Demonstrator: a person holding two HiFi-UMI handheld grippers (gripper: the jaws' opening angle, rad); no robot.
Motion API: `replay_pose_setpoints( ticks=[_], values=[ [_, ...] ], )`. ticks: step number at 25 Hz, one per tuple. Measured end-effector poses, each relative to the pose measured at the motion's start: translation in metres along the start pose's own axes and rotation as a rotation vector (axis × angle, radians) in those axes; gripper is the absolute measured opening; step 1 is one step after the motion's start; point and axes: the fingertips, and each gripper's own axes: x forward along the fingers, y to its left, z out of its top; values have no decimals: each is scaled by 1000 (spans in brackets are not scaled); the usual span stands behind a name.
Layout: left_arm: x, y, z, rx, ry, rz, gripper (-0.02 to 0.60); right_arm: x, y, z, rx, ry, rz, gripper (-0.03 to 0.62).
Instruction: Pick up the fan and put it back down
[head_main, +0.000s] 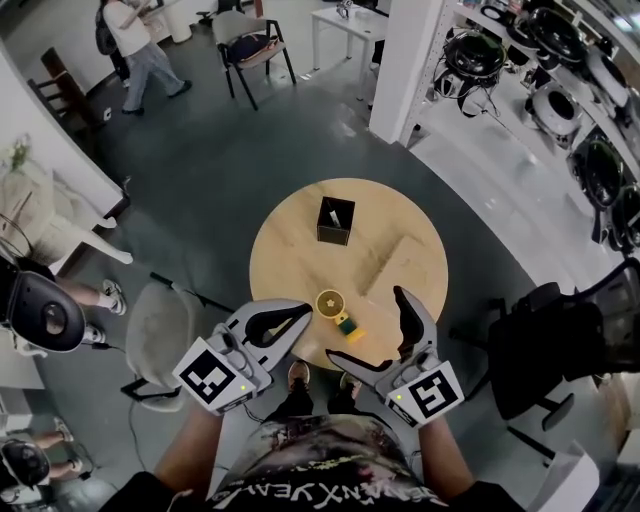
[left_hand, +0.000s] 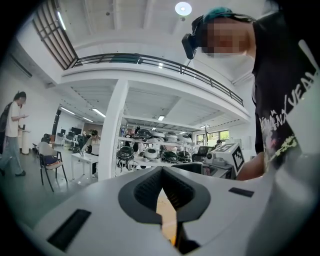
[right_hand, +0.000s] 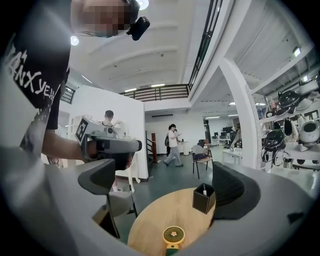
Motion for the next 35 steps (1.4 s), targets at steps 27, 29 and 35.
replay_pose_setpoints(
  ticks=[27, 29, 35],
  values=[
    [-2, 16, 7, 21, 4, 42, 12, 47, -45, -125, 96, 242, -62, 584],
    [-3, 16, 8, 23, 4, 42, 12, 51, -45, -136, 98, 269, -62, 584],
    [-4, 17, 5, 19, 10, 49, 12, 63, -48, -173, 116, 339, -71, 584]
  ],
)
